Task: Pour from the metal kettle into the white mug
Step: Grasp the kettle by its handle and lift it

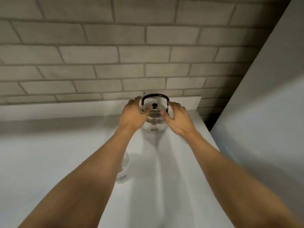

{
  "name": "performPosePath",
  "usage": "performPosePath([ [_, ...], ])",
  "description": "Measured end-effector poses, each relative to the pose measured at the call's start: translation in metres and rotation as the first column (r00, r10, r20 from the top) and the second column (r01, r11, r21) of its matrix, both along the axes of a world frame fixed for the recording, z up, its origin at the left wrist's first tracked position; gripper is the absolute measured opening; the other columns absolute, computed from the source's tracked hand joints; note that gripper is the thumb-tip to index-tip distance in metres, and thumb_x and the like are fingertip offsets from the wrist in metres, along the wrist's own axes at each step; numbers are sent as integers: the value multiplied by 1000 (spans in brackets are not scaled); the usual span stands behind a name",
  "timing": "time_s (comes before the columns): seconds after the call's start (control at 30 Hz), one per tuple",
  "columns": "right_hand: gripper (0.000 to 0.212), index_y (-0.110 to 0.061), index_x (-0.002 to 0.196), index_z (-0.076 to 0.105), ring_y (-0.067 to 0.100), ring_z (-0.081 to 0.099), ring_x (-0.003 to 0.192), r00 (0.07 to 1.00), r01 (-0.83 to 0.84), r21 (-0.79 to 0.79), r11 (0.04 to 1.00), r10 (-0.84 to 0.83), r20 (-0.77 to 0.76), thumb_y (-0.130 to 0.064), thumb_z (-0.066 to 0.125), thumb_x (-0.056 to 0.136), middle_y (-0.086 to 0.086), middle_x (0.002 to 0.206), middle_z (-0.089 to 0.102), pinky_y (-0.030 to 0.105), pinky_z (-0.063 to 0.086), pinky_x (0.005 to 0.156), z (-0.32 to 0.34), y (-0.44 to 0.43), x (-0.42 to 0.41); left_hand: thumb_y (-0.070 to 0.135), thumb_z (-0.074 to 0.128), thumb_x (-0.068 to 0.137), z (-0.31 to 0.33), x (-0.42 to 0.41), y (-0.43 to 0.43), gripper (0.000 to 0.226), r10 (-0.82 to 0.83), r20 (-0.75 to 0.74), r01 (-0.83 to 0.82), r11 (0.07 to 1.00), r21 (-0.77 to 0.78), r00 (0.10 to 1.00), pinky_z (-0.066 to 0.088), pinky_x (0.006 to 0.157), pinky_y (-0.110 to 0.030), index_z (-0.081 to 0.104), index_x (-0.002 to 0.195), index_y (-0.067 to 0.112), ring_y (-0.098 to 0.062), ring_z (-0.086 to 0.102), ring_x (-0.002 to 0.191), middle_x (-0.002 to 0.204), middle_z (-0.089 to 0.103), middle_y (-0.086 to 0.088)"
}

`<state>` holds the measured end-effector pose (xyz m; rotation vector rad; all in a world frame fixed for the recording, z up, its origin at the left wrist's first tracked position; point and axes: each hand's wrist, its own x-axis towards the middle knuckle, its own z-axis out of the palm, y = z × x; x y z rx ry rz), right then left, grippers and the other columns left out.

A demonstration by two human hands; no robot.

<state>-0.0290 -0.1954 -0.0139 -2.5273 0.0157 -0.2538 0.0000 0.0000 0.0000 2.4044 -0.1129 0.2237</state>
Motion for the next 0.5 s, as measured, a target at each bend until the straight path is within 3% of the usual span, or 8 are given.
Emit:
performPosePath([
  [0.1, 61, -19, 157, 41, 29, 37, 145, 999, -45, 10, 999, 45, 10, -48, 50, 104, 4, 160, 44, 45, 40, 111, 2, -7, 40, 43, 58, 100, -7, 34, -9, 66, 43, -130, -46, 999, -16, 991, 40, 111, -38, 38, 158, 19, -33, 47, 144, 158, 47, -11],
  [0.2, 60, -15, 160, 37, 30, 30, 150, 991, -133, -52, 990, 132, -13, -38, 51, 107, 6, 165, 37, 44, 36, 113, 4, -10, 78, 39, 60, 101, -15, 55, -15, 70, 78, -233, -83, 996, -13, 969, 36, 118, -42, 34, 161, 17, -33, 40, 151, 165, 41, -10],
  [0.37, 56, -17, 159, 39, 32, 39, 146, 953, -301, -44, 953, 299, -54, -42, 45, 110, 10, 160, 46, 46, 37, 115, 5, -8, 116, 32, 55, 104, -31, 72, -23, 44, 103, -233, -121, 991, -63, 967, 50, 105, -43, 54, 147, 25, -35, 62, 126, 136, 68, -11],
  [0.5, 40, -20, 132, 65, 27, 62, 114, 932, -361, -57, 931, 358, -55, -46, 47, 108, 7, 123, 67, 40, 48, 88, 0, -1, 129, 30, 49, 106, -39, 78, -24, 30, 160, -164, -166, 986, -22, 973, 52, 93, -43, 62, 132, 20, -37, 66, 113, 123, 71, -15],
])
